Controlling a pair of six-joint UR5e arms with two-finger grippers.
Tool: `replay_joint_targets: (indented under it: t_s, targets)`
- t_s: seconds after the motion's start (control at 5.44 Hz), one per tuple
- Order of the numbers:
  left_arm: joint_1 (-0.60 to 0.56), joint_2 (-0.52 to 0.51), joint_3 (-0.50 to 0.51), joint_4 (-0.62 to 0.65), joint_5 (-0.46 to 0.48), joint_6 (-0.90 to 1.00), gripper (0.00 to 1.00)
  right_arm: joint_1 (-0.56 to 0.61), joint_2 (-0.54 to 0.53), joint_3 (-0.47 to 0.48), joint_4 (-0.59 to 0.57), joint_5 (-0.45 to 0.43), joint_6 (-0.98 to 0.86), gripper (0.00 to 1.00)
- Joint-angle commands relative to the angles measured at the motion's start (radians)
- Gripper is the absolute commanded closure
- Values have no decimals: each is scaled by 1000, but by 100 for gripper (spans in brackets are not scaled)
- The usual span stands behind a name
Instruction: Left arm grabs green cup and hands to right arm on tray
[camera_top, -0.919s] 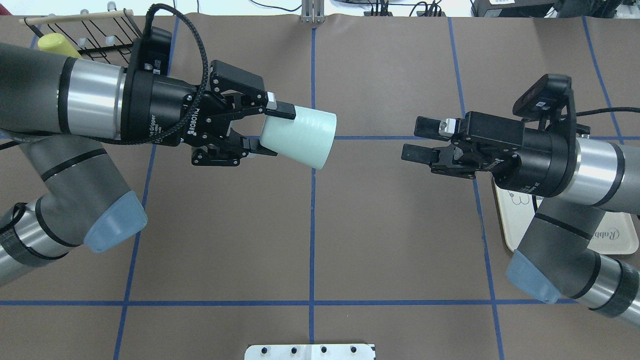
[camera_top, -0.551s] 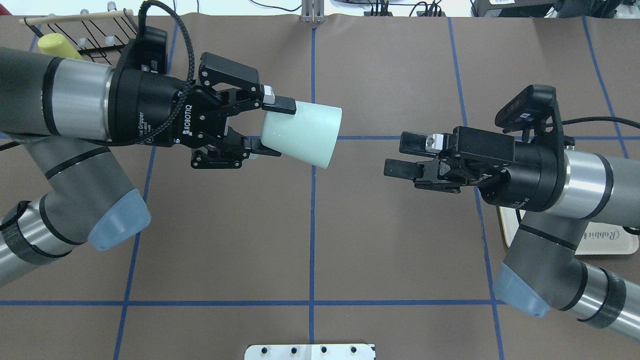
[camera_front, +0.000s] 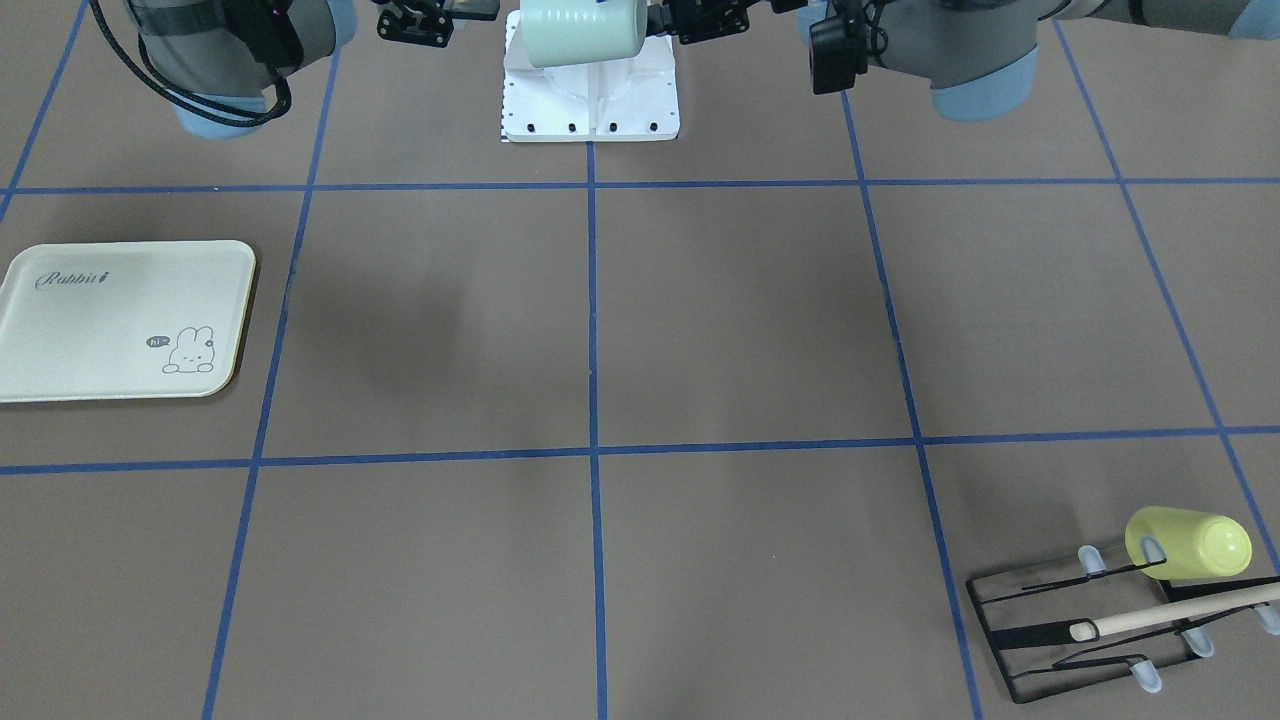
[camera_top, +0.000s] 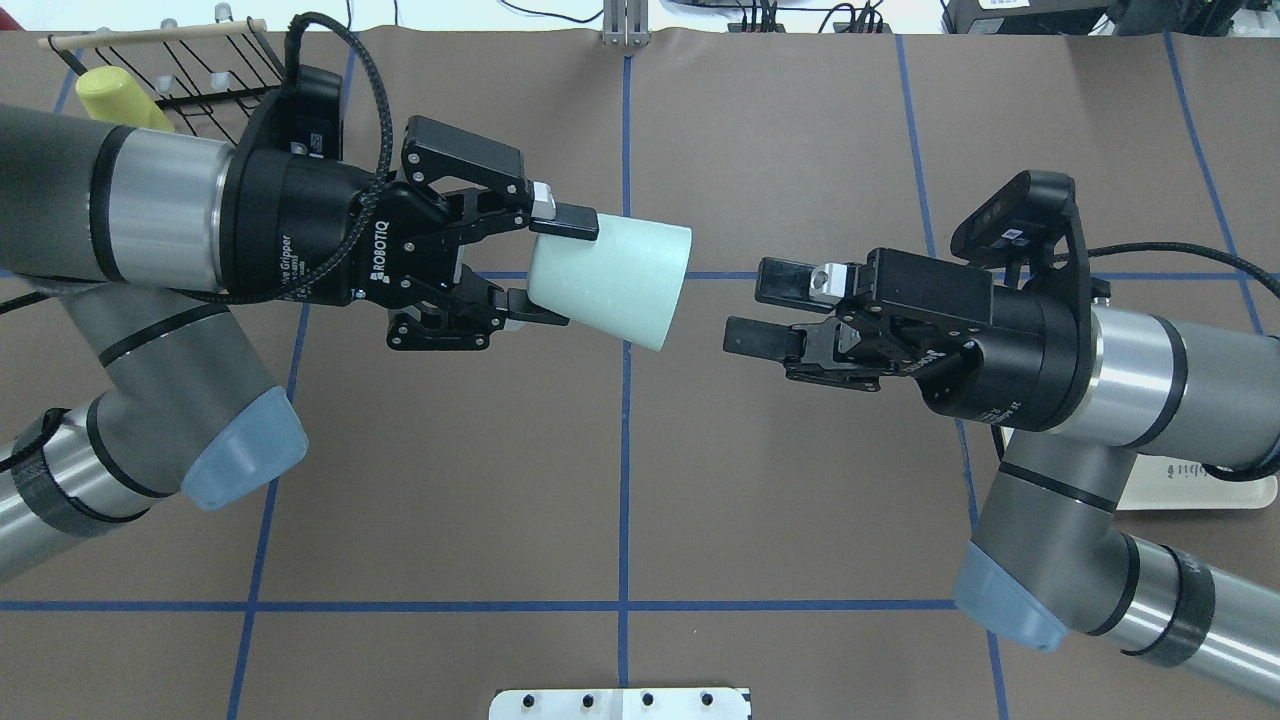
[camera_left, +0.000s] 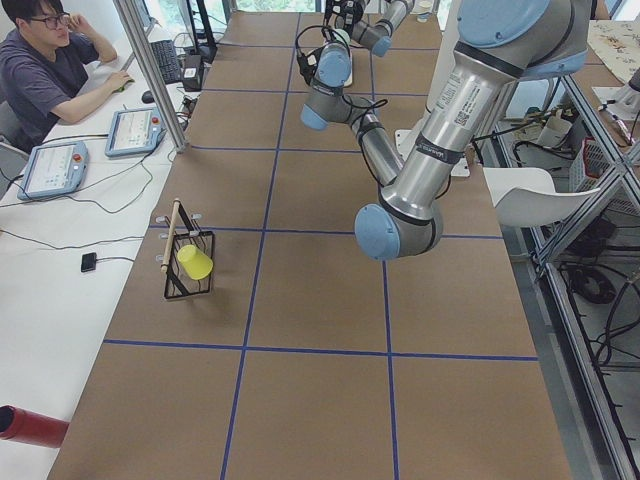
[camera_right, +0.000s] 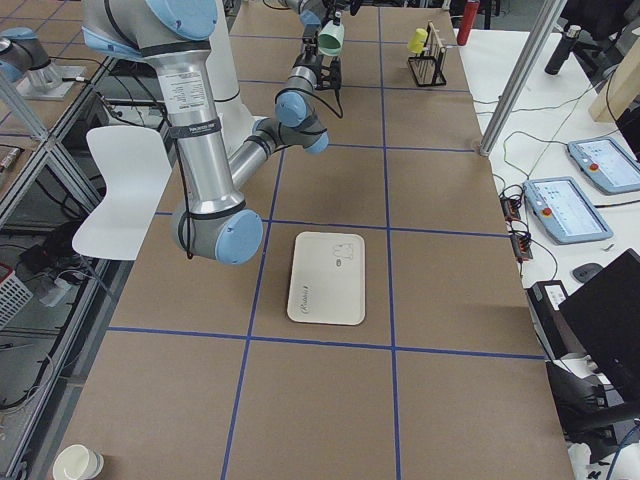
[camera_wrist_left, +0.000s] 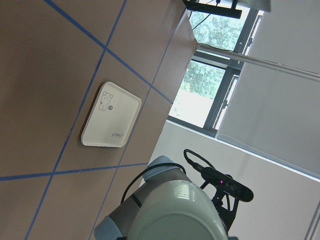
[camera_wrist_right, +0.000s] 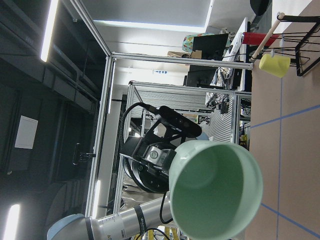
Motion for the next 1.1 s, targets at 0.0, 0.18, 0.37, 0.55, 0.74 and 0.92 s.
replay_joint_targets:
  t_s: [0.0, 0.18, 0.37, 0.55, 0.74, 0.92]
  targets:
    - [6, 0, -10, 0, -2, -7, 100, -3, 33, -3, -39, -56, -1, 5]
    - [12, 1, -8, 0, -2, -5, 100, -2, 53, -2, -63, -63, 0, 5]
    - [15, 3, -5, 0, -3, -4, 100, -2, 54, -2, -65, -73, 0, 5]
    - [24, 3, -5, 0, -3, -4, 100, -3, 66, -3, -68, -82, 0, 5]
    - [24, 2, -9, 0, -3, -5, 100, -3, 67, -5, -70, -97, 0, 5]
    - [24, 0, -13, 0, -2, -5, 100, -5, 67, -9, -71, -97, 0, 7]
